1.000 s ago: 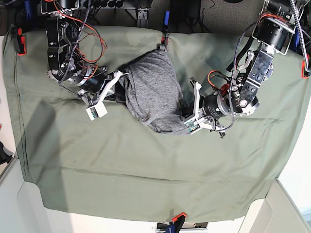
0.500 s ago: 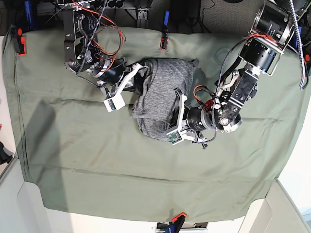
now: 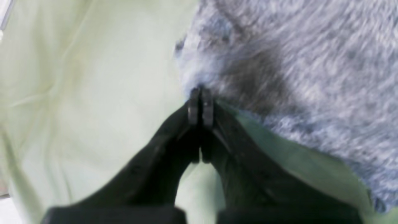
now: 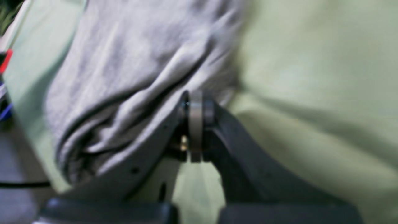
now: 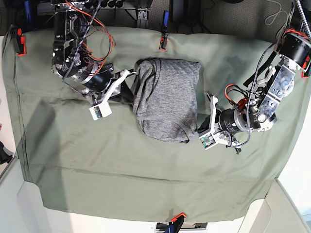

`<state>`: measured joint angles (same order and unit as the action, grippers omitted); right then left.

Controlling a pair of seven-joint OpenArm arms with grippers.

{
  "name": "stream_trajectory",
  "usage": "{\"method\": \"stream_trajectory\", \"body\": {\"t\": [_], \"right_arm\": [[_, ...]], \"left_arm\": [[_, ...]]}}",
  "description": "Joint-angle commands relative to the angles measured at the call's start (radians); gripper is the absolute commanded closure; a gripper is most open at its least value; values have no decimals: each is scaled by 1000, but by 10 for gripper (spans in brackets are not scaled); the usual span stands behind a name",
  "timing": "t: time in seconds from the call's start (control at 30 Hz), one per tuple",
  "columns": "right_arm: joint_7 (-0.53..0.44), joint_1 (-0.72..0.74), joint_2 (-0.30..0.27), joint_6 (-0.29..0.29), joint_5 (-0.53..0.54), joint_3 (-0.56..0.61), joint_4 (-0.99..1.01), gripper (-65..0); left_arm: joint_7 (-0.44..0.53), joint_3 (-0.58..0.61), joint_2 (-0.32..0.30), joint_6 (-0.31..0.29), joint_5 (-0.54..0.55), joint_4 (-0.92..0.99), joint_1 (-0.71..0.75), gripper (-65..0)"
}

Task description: Fold the T-shirt properly

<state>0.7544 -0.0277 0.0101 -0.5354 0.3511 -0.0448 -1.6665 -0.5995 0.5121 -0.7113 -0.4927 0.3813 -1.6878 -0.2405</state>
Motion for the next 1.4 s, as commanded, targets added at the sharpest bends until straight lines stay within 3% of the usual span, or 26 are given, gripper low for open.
{"method": "stream_trajectory", "body": {"t": [0.0, 0.2, 0.3, 0.47, 0.73, 0.83, 0.93, 1.1, 1.2, 1.37], "right_arm": [[-6, 13, -10, -6, 20, -23, -37, 0], [10, -45, -100, -2, 77, -146, -104, 0], [10, -87, -140, 0, 121, -204, -112, 0], [16, -217, -185, -2, 167, -278, -164, 0], [66, -471, -256, -3, 241, -298, -237, 0], [74, -564, -264, -3, 244, -297, -237, 0], [80, -646, -264, -3, 244, -291, -230, 0], [79, -707, -262, -3, 229, -261, -134, 0], [70, -698, -262, -3, 197, -220, -13, 0], [69, -631, -262, 18, 102, -102, 231, 0]], "left_arm": [[7, -35, -22, 11, 3, -43, 10, 0], [-3, -276, -34, -2, 80, -145, 240, 0], [-13, -413, -34, -77, 158, -192, 354, 0], [-71, -613, -34, -150, 276, -295, 605, 0], [-110, -798, -29, -178, 309, -362, 1012, 0], [-109, -803, -18, -178, 270, -355, 1141, 0], [-108, -782, 32, -177, 206, -300, 1230, 0], [-83, -660, 119, -168, 75, -32, 1225, 0], [-24, -541, 156, -111, -24, 187, 1155, 0], [-27, -342, 202, 24, -148, 534, 968, 0]]}}
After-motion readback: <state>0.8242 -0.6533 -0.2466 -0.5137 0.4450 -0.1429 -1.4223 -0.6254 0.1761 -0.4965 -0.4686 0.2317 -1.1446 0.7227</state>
